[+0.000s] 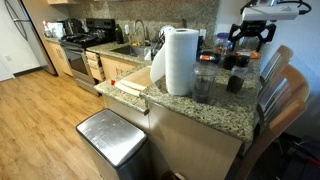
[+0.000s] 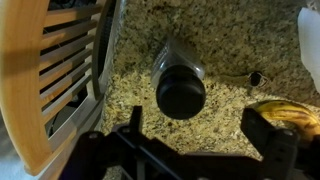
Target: Move the pepper shaker forward
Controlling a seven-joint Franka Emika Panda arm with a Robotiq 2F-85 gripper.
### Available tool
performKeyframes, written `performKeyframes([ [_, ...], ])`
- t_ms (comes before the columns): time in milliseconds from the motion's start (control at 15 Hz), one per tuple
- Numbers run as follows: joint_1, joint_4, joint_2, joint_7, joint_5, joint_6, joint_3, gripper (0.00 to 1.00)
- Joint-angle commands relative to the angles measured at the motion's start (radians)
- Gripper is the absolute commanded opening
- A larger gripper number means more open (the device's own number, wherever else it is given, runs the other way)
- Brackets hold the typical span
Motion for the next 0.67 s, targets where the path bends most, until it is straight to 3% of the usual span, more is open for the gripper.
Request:
performKeyframes([
  [0,0.012,0.016,0.022,0.035,-0.027,-0.043,-0.006,1.00],
  [200,0.002,0.027,0.081,0.115,-0.094,-0.132,-0.004,1.00],
  [267,0.023,0.004,0.032,0.073,-0.063,-0.087,-0.019,1.00],
  [600,0.029,0.006,0.040,0.082,-0.068,-0.090,-0.020,1.00],
])
